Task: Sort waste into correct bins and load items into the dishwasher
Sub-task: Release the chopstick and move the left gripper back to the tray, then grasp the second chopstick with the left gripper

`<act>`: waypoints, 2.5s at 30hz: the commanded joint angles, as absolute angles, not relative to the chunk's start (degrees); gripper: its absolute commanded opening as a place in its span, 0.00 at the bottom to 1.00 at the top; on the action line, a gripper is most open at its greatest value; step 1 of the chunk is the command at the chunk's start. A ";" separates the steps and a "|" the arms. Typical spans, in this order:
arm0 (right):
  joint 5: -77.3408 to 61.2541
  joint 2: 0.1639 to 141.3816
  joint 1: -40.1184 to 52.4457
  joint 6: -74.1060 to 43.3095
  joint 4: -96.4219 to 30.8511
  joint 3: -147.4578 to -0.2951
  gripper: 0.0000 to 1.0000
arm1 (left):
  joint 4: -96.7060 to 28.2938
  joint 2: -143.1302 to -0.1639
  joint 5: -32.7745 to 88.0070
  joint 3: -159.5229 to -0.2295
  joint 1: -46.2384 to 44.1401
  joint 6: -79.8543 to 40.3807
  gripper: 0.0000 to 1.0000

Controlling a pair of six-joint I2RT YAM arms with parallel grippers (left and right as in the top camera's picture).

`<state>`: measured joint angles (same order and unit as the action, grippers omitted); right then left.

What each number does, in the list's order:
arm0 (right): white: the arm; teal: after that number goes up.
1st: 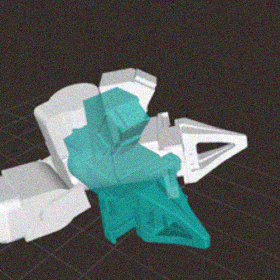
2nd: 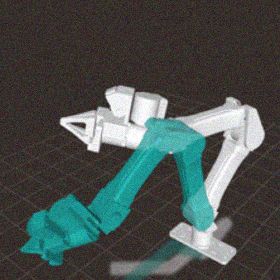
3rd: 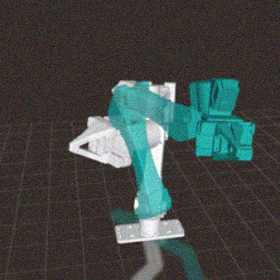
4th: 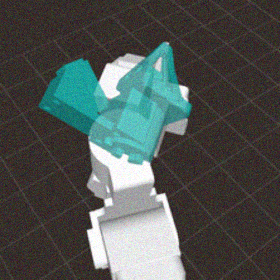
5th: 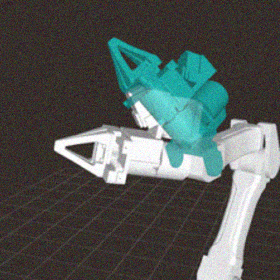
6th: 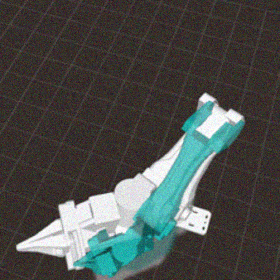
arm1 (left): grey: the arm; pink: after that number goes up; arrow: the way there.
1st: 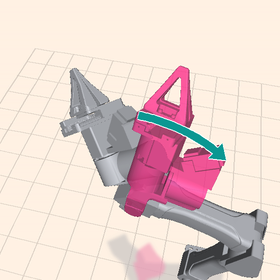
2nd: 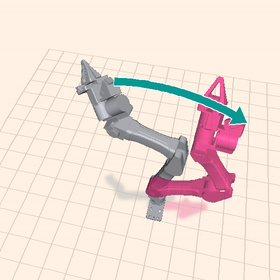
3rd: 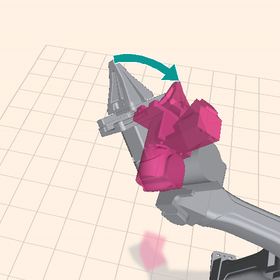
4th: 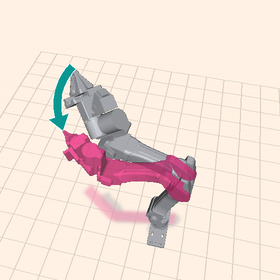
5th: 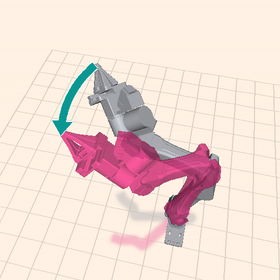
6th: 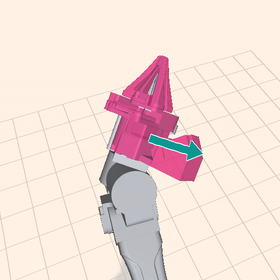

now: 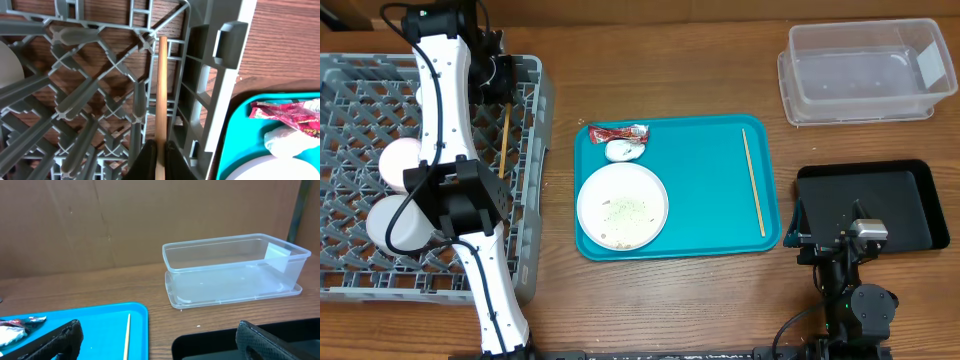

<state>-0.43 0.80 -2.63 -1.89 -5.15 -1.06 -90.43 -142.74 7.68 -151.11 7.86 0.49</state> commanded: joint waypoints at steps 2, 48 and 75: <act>-0.05 0.16 -2.92 -1.67 -4.82 -0.45 1.00 | -90.35 -143.13 9.34 -150.80 7.53 -0.25 0.22; -0.05 0.16 -2.92 -1.67 -4.82 -0.45 1.00 | -83.99 -141.64 -7.05 -158.74 -41.67 -34.85 0.80; -0.05 0.16 -2.92 -1.67 -4.80 -0.45 1.00 | -73.38 -157.42 -20.47 -157.88 -52.56 -59.42 0.50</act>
